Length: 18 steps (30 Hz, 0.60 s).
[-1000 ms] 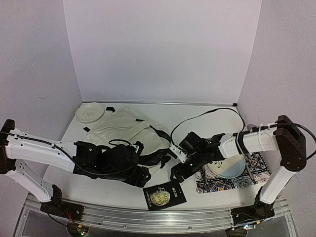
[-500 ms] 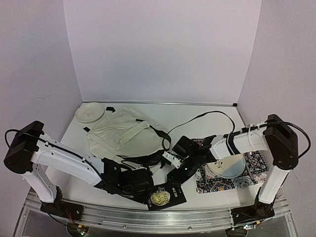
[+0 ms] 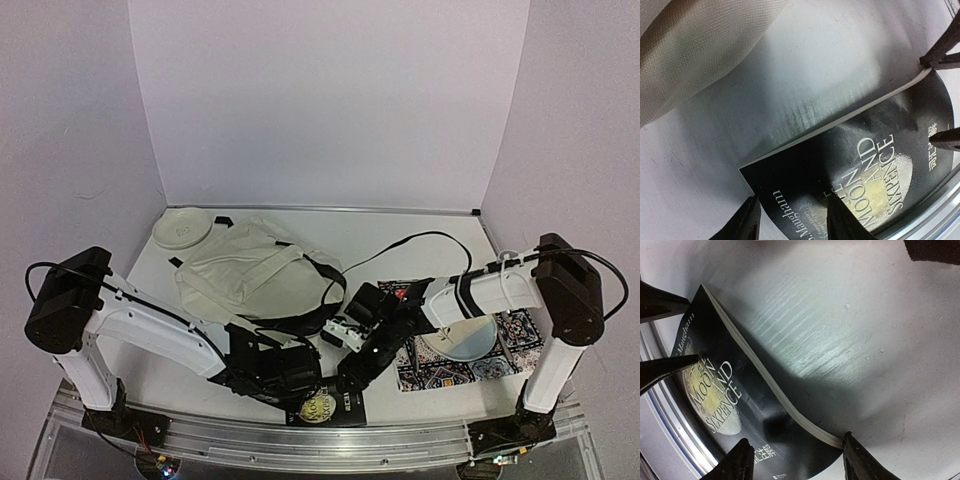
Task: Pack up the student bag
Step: Grab the book at the center of the board.
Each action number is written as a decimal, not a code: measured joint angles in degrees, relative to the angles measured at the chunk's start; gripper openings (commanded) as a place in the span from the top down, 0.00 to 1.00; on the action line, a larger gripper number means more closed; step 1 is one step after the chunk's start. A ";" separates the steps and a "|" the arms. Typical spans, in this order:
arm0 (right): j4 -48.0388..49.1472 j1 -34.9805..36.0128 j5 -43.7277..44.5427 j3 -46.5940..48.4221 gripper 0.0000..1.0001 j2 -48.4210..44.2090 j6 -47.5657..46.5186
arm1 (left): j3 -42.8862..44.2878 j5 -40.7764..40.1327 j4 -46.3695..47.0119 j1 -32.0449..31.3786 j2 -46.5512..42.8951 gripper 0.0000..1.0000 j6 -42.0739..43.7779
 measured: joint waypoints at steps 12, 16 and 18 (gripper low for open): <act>-1.02 0.00 -3.00 0.00 0.65 0.00 -0.17 | 0.00 -0.55 -0.37 0.00 0.04 0.57 -0.05; -0.69 0.00 -3.54 0.00 0.74 0.00 0.13 | -0.03 -0.92 -0.39 0.00 -0.03 0.56 -0.23; -0.48 0.00 -3.80 0.00 0.76 0.00 0.24 | -0.09 -1.07 -0.42 0.00 -0.13 0.54 -0.26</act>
